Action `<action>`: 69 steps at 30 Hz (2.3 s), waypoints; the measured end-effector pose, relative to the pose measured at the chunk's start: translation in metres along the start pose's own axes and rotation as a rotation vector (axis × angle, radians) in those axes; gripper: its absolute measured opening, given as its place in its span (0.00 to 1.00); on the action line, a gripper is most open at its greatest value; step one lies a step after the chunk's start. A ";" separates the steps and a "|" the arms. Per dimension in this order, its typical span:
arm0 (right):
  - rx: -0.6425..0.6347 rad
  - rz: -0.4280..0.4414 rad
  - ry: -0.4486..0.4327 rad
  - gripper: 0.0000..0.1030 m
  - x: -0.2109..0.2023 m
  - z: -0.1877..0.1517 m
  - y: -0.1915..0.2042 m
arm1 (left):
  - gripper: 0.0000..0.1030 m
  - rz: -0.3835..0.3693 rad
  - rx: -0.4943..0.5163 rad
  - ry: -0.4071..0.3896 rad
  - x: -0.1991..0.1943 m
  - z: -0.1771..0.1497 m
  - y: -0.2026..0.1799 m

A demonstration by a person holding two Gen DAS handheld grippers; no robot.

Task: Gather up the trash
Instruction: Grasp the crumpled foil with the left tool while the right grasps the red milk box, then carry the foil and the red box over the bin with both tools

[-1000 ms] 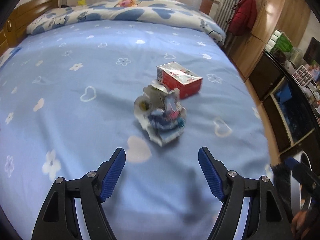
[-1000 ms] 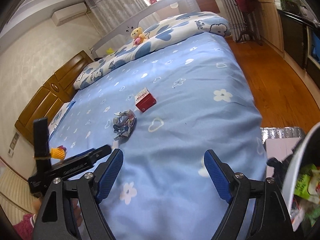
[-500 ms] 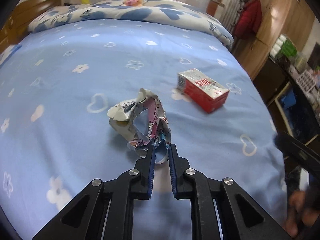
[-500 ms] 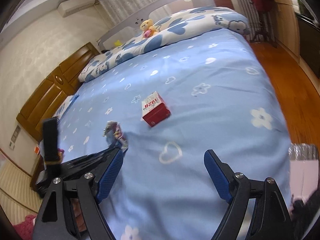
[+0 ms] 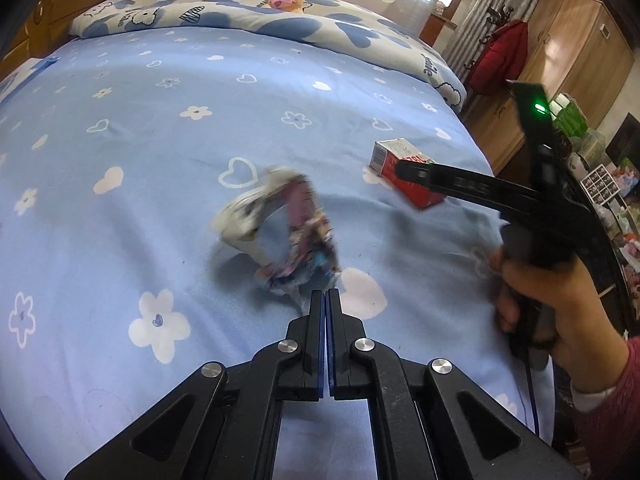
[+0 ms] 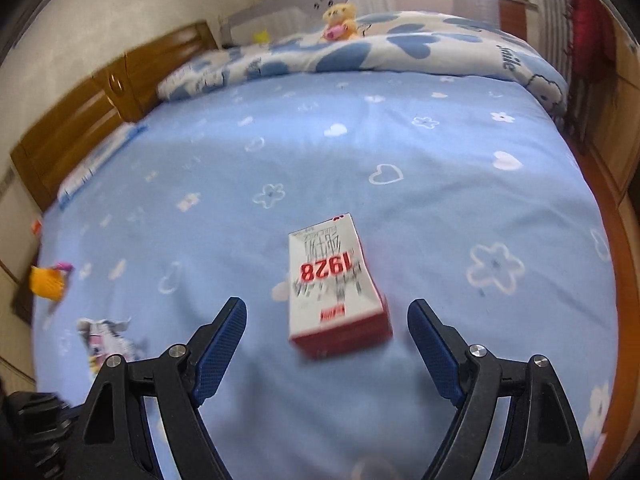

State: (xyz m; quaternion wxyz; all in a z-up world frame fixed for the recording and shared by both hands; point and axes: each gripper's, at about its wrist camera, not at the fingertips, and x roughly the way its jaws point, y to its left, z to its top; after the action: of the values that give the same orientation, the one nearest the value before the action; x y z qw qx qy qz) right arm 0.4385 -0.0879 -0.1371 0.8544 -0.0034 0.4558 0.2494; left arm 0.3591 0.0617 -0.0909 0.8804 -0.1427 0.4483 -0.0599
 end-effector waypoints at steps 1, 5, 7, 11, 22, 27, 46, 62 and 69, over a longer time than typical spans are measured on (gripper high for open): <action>-0.012 -0.015 0.015 0.74 0.007 0.002 0.002 | 0.00 -0.001 -0.002 0.004 0.000 0.000 0.000; -0.009 -0.021 0.041 0.52 0.012 0.000 0.001 | 0.03 -0.017 -0.033 0.012 -0.003 0.000 0.004; 0.006 -0.008 0.031 0.52 0.003 -0.005 0.000 | 0.20 -0.014 -0.042 0.008 -0.004 0.002 0.005; 0.061 0.032 0.002 0.52 -0.023 -0.027 -0.004 | 0.54 0.031 -0.029 -0.023 -0.001 0.013 0.000; 0.295 0.096 -0.059 0.52 -0.104 -0.106 -0.030 | 0.22 0.161 -0.022 0.042 0.061 0.032 -0.008; 0.331 0.077 -0.081 0.52 -0.130 -0.125 -0.038 | 0.19 0.128 -0.007 0.013 0.042 0.022 -0.015; 0.389 0.058 -0.170 0.52 -0.217 -0.196 -0.028 | 0.19 -0.091 0.191 0.035 -0.075 -0.088 -0.103; 0.452 0.026 -0.254 0.52 -0.279 -0.251 -0.034 | 0.19 -0.145 0.340 0.028 -0.115 -0.120 -0.152; 0.485 -0.008 -0.286 0.52 -0.300 -0.263 -0.048 | 0.19 -0.160 0.404 0.035 -0.119 -0.126 -0.180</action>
State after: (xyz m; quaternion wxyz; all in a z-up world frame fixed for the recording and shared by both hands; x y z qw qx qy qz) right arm 0.1166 -0.3177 -0.0674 0.8870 0.2344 0.3768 0.1277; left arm 0.1914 -0.1066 -0.0144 0.8757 0.0026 0.4296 -0.2205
